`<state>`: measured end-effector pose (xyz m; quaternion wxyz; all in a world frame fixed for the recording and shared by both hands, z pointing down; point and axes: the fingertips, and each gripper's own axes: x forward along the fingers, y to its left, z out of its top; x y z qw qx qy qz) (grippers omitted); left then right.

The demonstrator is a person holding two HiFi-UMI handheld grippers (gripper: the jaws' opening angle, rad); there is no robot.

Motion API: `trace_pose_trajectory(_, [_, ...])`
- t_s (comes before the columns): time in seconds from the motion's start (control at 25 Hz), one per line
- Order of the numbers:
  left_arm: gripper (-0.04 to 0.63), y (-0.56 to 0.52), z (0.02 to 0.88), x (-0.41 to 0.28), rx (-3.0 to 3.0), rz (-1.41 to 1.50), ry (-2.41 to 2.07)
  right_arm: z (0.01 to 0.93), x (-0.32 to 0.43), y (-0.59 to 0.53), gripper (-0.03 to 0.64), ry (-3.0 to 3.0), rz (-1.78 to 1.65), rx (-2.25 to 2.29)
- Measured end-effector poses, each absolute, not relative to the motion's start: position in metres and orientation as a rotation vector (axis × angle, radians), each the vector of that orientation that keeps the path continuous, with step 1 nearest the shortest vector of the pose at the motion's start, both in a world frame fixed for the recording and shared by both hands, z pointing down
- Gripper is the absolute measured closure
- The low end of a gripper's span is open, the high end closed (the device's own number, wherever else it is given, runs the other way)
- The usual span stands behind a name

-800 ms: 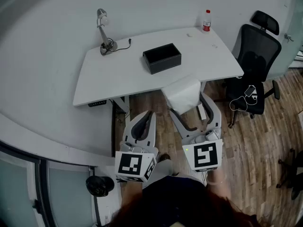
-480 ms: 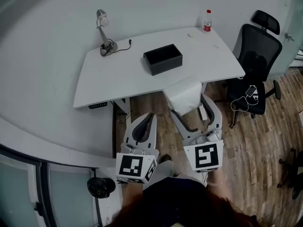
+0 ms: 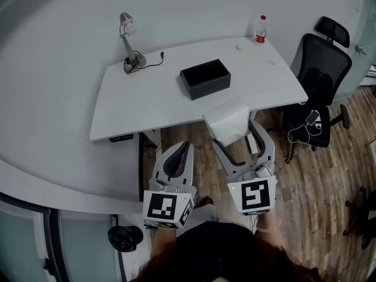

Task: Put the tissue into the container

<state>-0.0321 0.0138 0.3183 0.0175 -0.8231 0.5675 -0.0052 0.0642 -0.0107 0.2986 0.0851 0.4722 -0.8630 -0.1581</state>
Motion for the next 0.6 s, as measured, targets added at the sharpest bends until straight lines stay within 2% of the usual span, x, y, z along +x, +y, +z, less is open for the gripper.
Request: trace_pose_trajectory(0.6, [0.557, -0.040, 0.319, -0.060, -2.625, 0.055, 1.692, 0.292, 0.032, -0.058, 0.225, -2.507, -0.515, 1.441])
